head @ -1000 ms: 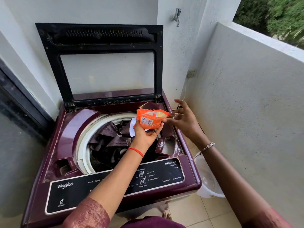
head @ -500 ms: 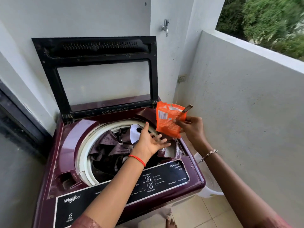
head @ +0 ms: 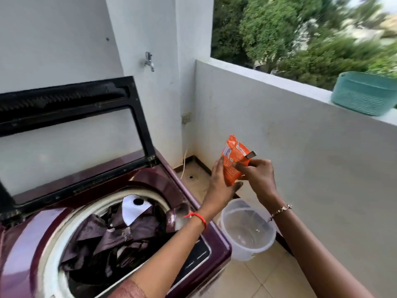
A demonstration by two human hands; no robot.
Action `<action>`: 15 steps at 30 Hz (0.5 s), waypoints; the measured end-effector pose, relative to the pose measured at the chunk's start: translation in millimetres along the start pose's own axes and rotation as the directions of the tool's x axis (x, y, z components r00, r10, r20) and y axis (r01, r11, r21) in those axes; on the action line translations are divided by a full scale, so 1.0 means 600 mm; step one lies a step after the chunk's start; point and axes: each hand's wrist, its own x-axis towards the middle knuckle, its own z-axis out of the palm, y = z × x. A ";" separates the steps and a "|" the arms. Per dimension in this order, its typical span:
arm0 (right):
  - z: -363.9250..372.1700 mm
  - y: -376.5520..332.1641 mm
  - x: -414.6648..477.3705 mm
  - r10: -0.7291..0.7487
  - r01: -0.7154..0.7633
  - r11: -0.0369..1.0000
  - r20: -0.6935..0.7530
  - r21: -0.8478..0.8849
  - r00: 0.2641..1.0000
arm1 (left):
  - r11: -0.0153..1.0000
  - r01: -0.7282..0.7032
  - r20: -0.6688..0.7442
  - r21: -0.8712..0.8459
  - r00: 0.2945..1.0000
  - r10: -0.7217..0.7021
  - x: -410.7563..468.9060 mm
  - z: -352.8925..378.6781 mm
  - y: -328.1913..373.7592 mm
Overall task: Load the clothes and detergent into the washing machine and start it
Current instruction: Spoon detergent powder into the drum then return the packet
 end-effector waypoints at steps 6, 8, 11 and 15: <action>-0.145 0.016 0.055 -0.023 0.024 0.999 0.029 -0.030 0.999 | 0.993 -0.078 0.115 -0.088 0.990 0.088 0.073 0.139 0.039; -0.203 0.025 0.084 -0.008 0.011 0.999 0.100 -0.032 0.995 | 0.982 -0.053 0.197 -0.183 0.976 0.089 0.099 0.185 0.056; -0.299 0.038 0.132 0.024 -0.012 0.998 0.175 -0.068 0.984 | 0.952 0.052 0.317 -0.303 0.947 0.049 0.148 0.254 0.084; -0.421 0.051 0.190 -0.023 0.022 0.996 -0.012 -0.085 1.000 | 0.920 0.168 0.465 -0.354 0.885 0.017 0.210 0.335 0.135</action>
